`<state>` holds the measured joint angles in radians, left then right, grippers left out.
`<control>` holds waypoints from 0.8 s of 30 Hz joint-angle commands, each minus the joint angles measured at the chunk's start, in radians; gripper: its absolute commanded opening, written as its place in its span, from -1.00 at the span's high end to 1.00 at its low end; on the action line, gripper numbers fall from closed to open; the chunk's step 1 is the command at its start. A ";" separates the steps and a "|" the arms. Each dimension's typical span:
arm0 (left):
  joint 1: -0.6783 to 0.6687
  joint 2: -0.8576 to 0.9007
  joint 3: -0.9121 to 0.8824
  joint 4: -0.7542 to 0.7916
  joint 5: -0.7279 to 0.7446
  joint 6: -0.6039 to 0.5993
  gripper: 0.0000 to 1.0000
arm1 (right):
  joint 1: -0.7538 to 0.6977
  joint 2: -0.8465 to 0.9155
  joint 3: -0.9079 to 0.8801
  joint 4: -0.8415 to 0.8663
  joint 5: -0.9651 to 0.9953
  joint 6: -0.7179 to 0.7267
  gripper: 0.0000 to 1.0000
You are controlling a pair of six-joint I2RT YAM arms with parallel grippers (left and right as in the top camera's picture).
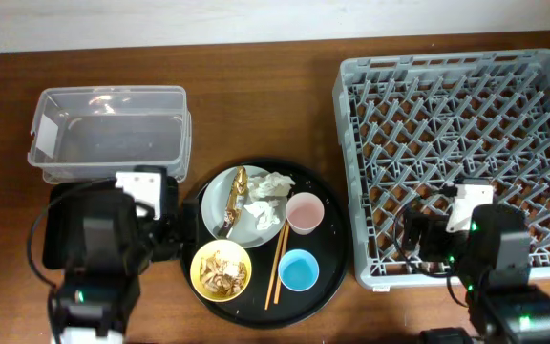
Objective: Sort waste into correct bins and load items into the dishwasher rack
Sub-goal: 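Reach the left gripper to the gold wrapper on the white plate, then grasp the gold wrapper and drop it into the clear bin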
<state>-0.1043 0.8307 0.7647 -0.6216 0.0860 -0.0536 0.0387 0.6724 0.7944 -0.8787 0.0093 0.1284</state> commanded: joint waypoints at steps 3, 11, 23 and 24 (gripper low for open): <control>0.002 0.318 0.334 -0.300 0.111 -0.013 -0.98 | -0.006 0.150 0.137 -0.095 0.010 0.004 -0.97; -0.066 0.517 0.341 -0.114 0.120 -0.012 -0.98 | -0.006 0.172 0.137 -0.095 -0.001 0.004 -0.98; -0.211 0.965 0.341 -0.033 0.082 -0.013 -0.12 | -0.006 0.172 0.137 -0.095 -0.001 0.004 -0.97; -0.212 0.975 0.341 -0.032 0.082 -0.013 0.22 | -0.006 0.172 0.137 -0.095 -0.001 0.004 -0.97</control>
<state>-0.3096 1.7752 1.0924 -0.6567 0.1757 -0.0689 0.0387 0.8436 0.9127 -0.9733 0.0074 0.1280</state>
